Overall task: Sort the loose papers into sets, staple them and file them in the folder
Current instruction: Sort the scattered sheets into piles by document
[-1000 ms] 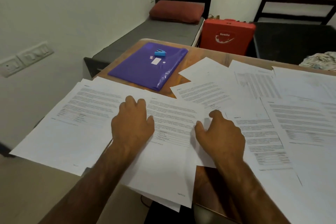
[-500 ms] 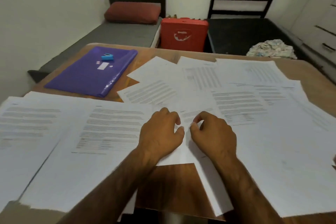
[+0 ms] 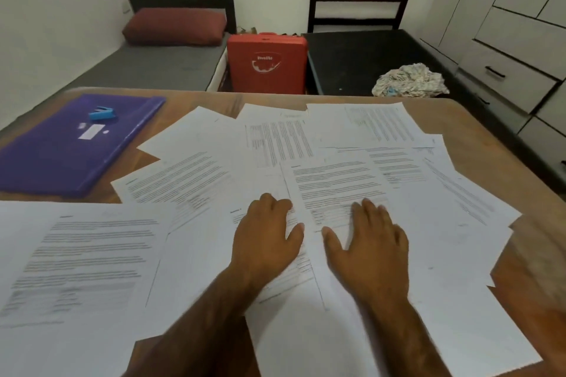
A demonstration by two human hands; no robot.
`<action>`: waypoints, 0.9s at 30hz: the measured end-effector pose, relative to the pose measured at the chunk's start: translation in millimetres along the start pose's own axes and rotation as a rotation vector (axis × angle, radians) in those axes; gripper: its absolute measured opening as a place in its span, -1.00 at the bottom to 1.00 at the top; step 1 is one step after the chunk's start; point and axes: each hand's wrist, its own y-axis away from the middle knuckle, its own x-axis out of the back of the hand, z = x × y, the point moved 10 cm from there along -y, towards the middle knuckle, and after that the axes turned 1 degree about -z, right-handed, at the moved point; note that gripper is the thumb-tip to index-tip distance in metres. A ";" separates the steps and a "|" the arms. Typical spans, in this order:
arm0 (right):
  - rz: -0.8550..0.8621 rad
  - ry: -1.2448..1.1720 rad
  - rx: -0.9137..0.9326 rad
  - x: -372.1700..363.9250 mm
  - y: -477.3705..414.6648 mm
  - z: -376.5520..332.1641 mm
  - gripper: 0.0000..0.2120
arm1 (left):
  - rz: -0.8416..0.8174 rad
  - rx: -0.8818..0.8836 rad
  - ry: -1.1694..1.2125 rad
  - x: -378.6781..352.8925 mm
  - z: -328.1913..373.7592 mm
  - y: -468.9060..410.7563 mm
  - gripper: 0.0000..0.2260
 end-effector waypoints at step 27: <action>-0.179 -0.495 0.268 26.5 81.0 -170.7 -0.11 | 0.228 0.371 1.067 115.8 -100.6 67.8 -0.52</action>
